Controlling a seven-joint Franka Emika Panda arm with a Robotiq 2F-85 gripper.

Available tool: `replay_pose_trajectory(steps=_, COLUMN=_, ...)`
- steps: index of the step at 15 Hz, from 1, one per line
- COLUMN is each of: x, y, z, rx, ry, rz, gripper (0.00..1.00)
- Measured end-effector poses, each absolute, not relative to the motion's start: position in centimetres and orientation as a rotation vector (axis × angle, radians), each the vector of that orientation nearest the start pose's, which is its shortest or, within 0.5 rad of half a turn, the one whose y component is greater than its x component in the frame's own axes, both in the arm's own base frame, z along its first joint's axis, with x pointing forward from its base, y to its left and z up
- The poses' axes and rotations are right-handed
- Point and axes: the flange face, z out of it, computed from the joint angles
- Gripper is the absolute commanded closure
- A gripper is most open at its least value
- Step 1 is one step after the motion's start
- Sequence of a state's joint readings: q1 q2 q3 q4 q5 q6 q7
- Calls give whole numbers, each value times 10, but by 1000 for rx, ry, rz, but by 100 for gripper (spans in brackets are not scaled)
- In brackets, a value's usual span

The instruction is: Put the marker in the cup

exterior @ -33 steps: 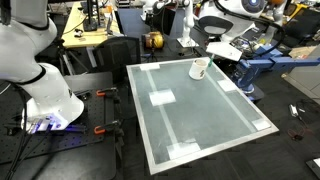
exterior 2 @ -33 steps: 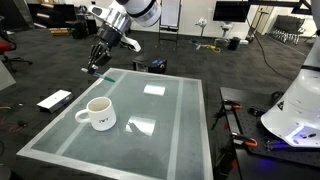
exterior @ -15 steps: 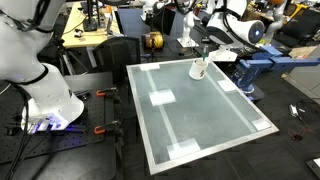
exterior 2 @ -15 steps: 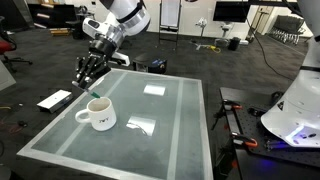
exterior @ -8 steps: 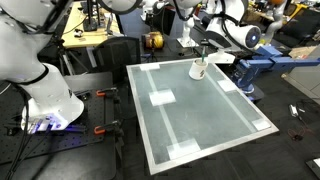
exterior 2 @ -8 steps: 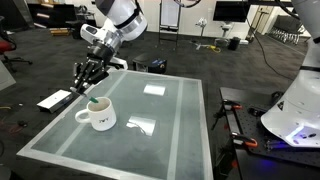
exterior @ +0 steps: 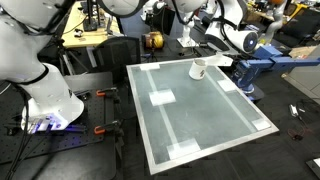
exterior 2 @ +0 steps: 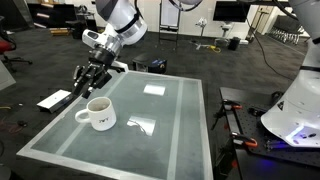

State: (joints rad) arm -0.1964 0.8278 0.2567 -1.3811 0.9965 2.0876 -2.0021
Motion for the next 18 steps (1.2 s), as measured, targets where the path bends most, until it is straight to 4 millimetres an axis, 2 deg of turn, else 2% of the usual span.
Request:
replay_pose_trajectory(steps=3, x=737, y=43, z=247, rx=-1761, ry=-1478, rz=-981, gripper=2)
replay_pose_trajectory(steps=4, x=737, y=43, z=247, rx=-1759, ry=-1483, rz=-984, gripper=0)
replay_pose_trajectory(steps=7, x=738, y=43, z=258, rx=-1736, ry=-1526, rz=-1016, gripper=0)
replay_pose_trajectory(steps=11, x=735, y=45, z=288, rx=-1696, ry=-1601, rz=-1075, gripper=0)
replay_pose_trajectory(steps=15, x=723, y=52, z=315, rx=-1660, ry=-1658, rz=-1107, gripper=0)
replay_pose_trajectory(steps=18, x=719, y=54, z=321, rx=-1656, ry=-1682, rz=-1104, gripper=0)
